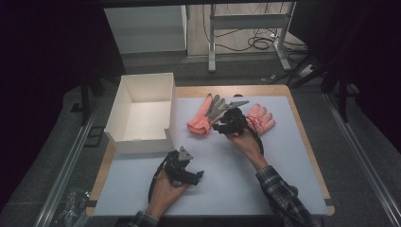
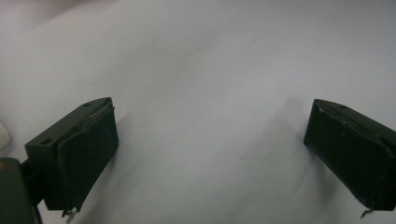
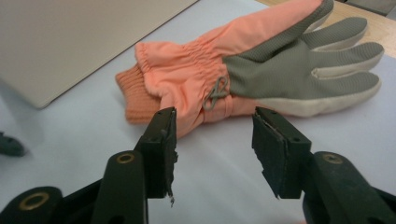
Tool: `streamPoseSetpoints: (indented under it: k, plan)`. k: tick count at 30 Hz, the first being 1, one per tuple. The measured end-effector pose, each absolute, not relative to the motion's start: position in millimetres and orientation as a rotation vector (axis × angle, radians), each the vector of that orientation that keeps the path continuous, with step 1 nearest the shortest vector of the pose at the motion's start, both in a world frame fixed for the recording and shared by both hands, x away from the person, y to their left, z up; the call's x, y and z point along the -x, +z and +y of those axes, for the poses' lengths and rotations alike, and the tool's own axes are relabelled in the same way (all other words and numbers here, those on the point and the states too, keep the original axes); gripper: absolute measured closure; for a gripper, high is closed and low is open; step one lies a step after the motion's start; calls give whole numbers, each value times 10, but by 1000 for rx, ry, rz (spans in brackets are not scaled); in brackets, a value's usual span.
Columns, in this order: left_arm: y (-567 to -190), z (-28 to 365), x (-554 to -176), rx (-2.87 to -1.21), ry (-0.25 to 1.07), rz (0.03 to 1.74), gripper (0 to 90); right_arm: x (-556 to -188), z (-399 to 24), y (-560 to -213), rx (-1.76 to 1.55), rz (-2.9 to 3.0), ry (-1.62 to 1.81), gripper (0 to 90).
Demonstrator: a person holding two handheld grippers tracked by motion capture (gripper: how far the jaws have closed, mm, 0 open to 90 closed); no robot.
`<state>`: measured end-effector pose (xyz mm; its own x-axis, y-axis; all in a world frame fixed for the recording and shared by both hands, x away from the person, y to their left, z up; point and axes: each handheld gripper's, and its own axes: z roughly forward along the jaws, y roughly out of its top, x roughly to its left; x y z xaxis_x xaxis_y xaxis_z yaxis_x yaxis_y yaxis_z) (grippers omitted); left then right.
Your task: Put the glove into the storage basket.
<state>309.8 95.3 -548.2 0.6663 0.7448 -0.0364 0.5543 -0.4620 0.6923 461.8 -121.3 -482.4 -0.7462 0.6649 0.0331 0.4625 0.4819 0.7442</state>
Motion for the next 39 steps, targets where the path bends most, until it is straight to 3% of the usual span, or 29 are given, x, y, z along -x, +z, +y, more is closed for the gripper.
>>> streamPoseSetpoints:
  k: [14, 20, 27, 30, 36, 39]
  plan:
    - [-5481, 951, -3096, -2187, 351, 1002, 31, -5041, -974, -4845, -1054, 2426, 1059, 609]
    - [-5480, 952, -3096, -2188, 351, 1001, 31, -5218, -889, -4874, -1110, 2386, 1016, 526]
    - [-5480, 952, -3097, -2188, 352, 999, 31, -5338, -794, -4999, -1152, 2409, 921, 505]
    - [-5480, 952, -3097, -2189, 352, 999, 31, -5362, -763, -5044, -1171, 2427, 894, 568]
    - [-5480, 952, -3097, -2189, 353, 999, 31, -5315, -724, -5090, -1135, 2402, 840, 794]
    - [-5480, 952, -3097, -2189, 353, 999, 31, -5286, -685, -5062, -1099, 2388, 792, 853]
